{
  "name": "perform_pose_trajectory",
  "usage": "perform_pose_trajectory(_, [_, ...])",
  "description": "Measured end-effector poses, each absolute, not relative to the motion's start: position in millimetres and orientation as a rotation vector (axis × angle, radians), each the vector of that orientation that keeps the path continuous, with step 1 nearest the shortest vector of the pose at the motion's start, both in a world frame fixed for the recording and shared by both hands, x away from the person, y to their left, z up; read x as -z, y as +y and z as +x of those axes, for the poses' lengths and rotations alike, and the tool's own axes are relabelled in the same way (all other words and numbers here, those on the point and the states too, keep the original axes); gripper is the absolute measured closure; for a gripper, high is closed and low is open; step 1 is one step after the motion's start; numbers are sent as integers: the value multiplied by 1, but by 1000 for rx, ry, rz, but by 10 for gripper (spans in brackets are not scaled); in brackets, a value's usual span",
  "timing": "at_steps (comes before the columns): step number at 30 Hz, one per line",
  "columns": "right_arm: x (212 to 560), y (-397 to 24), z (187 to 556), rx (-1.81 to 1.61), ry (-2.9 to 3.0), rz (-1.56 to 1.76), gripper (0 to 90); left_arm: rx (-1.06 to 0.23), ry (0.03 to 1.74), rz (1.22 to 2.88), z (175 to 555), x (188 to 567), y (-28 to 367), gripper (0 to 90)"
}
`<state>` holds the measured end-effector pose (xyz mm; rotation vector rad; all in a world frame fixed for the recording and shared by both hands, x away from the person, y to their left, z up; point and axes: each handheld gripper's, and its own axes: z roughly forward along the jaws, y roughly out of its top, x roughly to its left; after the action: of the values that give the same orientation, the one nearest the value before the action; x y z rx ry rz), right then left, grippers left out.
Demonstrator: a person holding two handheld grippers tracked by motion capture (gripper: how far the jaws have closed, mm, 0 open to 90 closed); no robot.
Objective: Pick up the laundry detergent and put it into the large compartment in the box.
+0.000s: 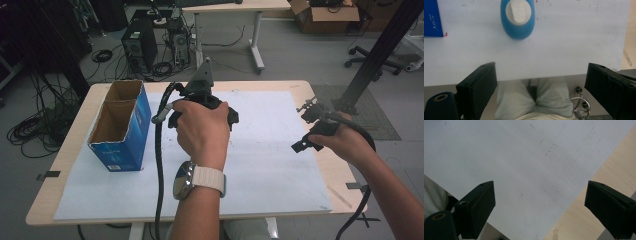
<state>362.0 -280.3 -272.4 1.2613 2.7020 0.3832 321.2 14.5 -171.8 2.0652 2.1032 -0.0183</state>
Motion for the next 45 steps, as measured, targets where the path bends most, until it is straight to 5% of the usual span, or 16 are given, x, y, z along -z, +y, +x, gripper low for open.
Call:
perform_pose_trajectory(23, [278,-280,372,-378,2721,1244,107,-54,2099,2067,344,173,22,70])
perform_pose_trajectory(45, [288,-286,384,-359,2733,1261,106,35,2133,2084,384,215,27,69])
